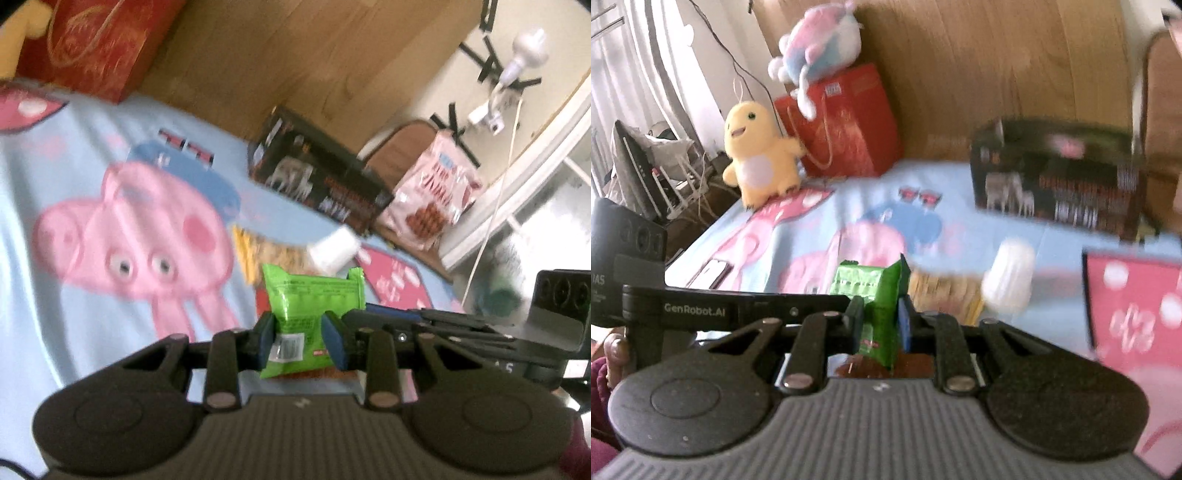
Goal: Organize snacks
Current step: 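Grasp the green barcode snack packet with the right gripper, then carry the green barcode packet into the black tin box and release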
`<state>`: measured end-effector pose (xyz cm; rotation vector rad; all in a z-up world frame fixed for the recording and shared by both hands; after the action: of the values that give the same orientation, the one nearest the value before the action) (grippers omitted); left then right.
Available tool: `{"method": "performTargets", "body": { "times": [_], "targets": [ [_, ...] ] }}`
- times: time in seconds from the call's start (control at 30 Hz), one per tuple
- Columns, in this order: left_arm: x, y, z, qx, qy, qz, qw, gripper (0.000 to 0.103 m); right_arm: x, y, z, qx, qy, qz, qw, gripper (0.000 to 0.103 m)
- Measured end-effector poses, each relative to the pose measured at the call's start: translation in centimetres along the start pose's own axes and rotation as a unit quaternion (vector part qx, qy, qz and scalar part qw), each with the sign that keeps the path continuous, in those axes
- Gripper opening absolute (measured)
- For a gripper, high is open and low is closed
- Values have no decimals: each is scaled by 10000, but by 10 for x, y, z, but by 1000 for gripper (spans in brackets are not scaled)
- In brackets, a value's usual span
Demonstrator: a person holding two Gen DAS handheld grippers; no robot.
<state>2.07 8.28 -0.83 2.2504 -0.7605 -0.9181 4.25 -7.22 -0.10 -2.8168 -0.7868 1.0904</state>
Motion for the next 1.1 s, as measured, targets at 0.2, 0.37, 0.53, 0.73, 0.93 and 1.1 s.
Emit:
{"method": "performTargets", "body": {
  "times": [0.2,0.37,0.53,0.73,0.93,1.1],
  "targets": [
    [-1,-6,11,18,-13,-303,9995,35,5,-2,19,22,-148,3,9999,29],
    [-35,-14,1,-31,375,-344,9987,44,-11,-8,19,-596,342,111,9976,47],
    [-45,-17,0,-161,353,-170,9991,50,-25,-14,28,-1491,613,128,9868,70],
    [-20,-5,13,43,-133,-106,9998,50,-7,-19,39,-1861,306,-33,9821,70],
    [-3,-1,24,125,-374,-224,9990,32,9,-32,55,-2334,76,-33,9723,52],
    [-5,22,-19,439,-147,-53,9989,32,-1,-21,36,-2173,580,-3,9744,48]
  ]
}}
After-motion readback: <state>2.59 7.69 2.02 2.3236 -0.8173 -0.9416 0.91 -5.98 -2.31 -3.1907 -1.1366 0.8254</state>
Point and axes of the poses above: each gripper's, at about its wrist camera, not at the fingertips, and x roughly the way its jaws point, y to its right, z to its underside, the point moved 6 cm from there along x, roughly the way its jaws point, and after that the axes turned 13 degrees about z, right-handed, at the moved point
